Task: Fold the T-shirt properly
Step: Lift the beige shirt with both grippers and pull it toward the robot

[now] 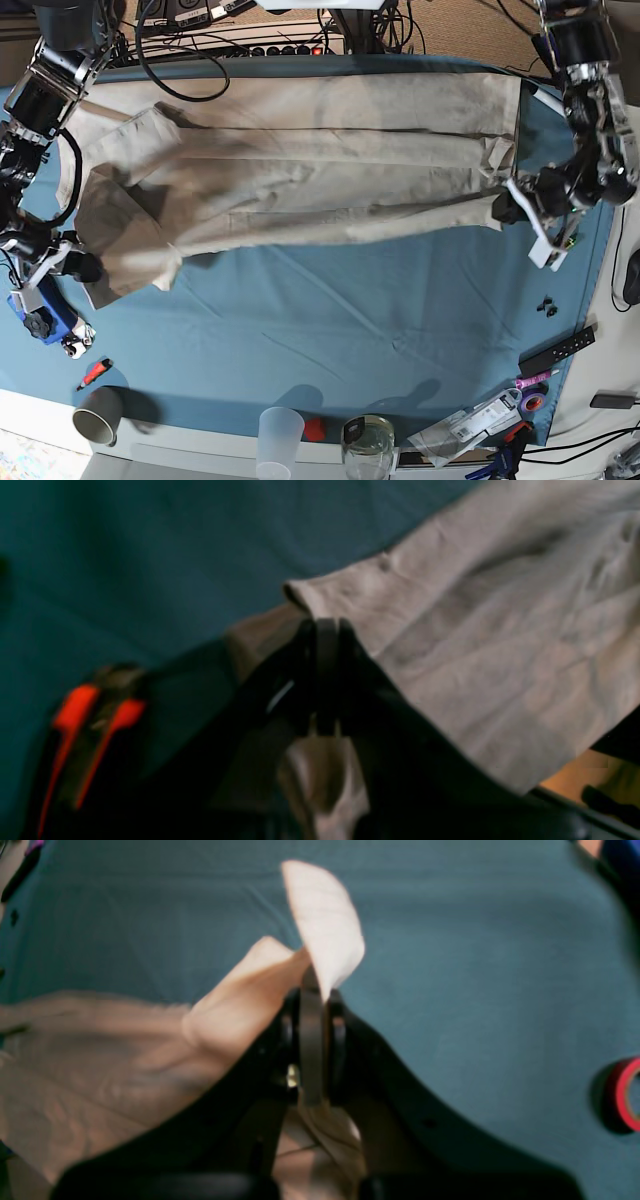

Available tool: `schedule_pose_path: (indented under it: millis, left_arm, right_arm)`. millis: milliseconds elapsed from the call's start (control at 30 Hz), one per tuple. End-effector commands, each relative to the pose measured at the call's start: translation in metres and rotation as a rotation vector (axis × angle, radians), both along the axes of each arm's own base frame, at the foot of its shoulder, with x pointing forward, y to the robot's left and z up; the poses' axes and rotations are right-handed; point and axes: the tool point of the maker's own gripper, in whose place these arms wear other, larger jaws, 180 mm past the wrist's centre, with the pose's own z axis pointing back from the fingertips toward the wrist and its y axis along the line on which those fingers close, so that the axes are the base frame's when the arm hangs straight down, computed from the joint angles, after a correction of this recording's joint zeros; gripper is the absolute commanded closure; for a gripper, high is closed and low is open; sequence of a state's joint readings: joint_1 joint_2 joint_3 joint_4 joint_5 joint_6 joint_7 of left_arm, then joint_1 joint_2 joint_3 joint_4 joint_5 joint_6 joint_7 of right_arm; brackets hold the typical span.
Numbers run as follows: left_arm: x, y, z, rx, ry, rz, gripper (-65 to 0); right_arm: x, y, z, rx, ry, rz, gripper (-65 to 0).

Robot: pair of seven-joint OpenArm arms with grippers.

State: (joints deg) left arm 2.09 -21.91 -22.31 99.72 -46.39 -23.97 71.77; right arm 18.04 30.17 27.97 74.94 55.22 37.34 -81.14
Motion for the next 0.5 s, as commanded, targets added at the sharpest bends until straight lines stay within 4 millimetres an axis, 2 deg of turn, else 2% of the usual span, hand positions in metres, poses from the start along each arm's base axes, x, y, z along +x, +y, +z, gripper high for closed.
schedule_pose_path:
  millis: [0, 100, 333, 467]
  left_arm:
    - [0.006, 0.008, 0.015, 0.007, -0.056, 0.015, 0.0]
    - [-0.004, 0.014, 0.016, -0.014, -0.058, 0.041, 0.0]
    - [-0.026, 0.005, 0.017, -0.008, -0.055, -0.011, 0.0]
    - [-0.042, -0.002, 0.021, 0.012, -0.063, -0.037, 0.0]
  right_arm:
    - [0.005, -0.008, 0.019, -0.012, -0.057, -0.008, 0.0]
    - [-0.005, -0.006, 0.013, 0.007, -0.045, 0.003, 0.0]
    - [-0.033, 0.006, 0.009, -0.101, -0.036, 0.066, 0.0]
    - [-0.050, 0.011, -0.001, -0.133, -0.004, 0.094, 0.0]
